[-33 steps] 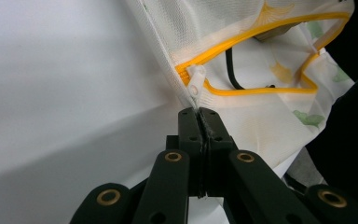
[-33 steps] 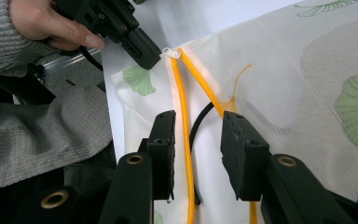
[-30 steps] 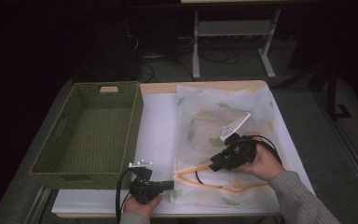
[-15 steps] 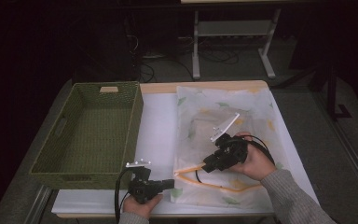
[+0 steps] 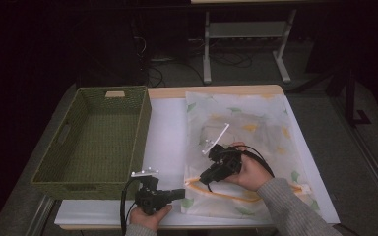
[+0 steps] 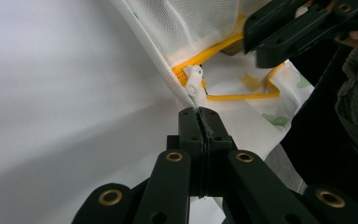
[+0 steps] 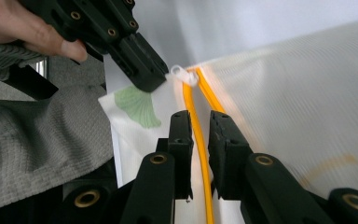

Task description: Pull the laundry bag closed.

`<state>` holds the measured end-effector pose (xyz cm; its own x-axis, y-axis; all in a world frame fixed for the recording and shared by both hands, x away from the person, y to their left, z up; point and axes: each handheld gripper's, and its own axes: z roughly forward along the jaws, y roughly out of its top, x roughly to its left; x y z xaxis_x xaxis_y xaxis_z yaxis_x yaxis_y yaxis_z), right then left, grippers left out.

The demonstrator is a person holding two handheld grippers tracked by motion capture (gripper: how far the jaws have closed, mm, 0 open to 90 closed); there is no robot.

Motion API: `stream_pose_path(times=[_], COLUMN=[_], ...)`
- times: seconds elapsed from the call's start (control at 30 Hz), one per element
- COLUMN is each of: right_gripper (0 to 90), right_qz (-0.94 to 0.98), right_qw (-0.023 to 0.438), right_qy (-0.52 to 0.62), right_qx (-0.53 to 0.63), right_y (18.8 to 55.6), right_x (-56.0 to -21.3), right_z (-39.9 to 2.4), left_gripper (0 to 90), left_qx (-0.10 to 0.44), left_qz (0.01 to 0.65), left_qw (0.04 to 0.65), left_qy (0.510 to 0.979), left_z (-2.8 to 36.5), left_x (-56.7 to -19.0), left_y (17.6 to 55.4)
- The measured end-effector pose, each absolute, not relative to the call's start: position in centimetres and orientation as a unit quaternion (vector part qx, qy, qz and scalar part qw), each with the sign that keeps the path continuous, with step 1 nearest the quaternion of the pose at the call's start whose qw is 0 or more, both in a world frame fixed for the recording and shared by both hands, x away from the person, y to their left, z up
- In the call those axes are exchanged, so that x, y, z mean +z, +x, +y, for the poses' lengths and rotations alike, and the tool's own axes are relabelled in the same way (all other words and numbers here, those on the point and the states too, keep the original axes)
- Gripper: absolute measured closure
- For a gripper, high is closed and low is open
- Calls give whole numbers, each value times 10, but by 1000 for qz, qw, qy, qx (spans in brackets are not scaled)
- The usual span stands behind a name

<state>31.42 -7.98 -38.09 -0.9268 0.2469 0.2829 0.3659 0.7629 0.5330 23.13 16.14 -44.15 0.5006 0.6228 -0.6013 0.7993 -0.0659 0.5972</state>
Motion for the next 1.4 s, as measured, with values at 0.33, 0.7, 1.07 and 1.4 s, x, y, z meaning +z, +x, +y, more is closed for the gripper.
stream_pose_path(times=[0.33,0.7,1.07,1.4], right_gripper=[788,762,815,811], right_qz=[-937,-938,-941,-937], right_qw=[108,125,122,110], right_qy=[-156,-166,-175,-173], right_qx=[-294,-279,-261,-282], right_y=[316,320,323,320], right_x=[-389,-401,-408,-400], right_z=[-56,-54,-53,-55], left_gripper=[891,889,812,881], left_qx=[-99,-108,-136,-119], left_qz=[477,473,474,480], left_qw=[492,492,466,465], left_qy=[722,723,735,734], left_z=[157,154,146,150], left_x=[-440,-447,-460,-459], left_y=[231,234,241,241])
